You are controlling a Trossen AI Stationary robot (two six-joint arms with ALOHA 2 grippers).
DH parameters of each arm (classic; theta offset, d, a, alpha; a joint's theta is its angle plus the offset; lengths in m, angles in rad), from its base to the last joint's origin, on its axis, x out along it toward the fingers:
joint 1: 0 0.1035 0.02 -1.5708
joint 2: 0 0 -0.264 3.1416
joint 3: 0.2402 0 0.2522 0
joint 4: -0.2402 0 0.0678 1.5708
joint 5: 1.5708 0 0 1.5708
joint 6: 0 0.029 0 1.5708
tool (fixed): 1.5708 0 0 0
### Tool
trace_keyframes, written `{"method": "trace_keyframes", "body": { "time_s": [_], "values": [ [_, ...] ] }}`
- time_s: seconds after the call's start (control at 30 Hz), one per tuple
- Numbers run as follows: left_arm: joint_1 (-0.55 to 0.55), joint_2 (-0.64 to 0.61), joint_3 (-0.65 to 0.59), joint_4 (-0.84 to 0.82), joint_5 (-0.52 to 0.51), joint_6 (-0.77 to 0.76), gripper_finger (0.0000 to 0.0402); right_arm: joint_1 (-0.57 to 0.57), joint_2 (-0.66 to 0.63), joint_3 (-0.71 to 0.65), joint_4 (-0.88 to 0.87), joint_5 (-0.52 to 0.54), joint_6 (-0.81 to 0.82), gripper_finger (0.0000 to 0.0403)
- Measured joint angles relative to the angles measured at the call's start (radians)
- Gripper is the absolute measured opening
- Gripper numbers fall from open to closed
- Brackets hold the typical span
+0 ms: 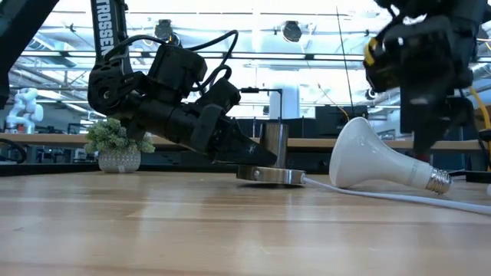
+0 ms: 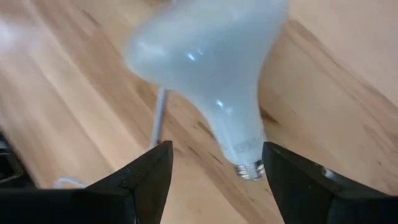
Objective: Screw lightbulb
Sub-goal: Remove the white light bulb from the gold lamp, then return to Home Position
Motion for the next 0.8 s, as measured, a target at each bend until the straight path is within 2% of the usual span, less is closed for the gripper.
{"method": "trace_keyframes", "body": {
  "time_s": [0.17, 0.3, 0.5, 0.57, 0.8],
  "values": [
    [0.0, 0.0, 0.0, 0.002, 0.0, 0.002, 0.0213, 0.008, -0.082, 0.0, 0.012, 0.066, 0.001, 0.024],
    [-0.006, 0.0, 0.0, 0.006, -0.039, 0.06, 0.0236, 0.02, -0.134, 0.0, 0.015, 0.151, -0.025, 0.024],
    [-0.031, 0.0, 0.004, -0.004, -0.267, 0.084, 0.0286, 0.032, -0.163, 0.0, 0.045, 0.21, -0.069, 0.024],
    [-0.038, 0.0, 0.004, -0.005, -0.308, 0.084, 0.0293, 0.034, -0.163, 0.0, 0.053, 0.209, -0.074, 0.024],
    [-0.05, 0.0, 0.004, -0.001, -0.306, 0.07, 0.0298, 0.034, -0.163, 0.0, 0.054, 0.209, -0.084, 0.024]
  ]
}}
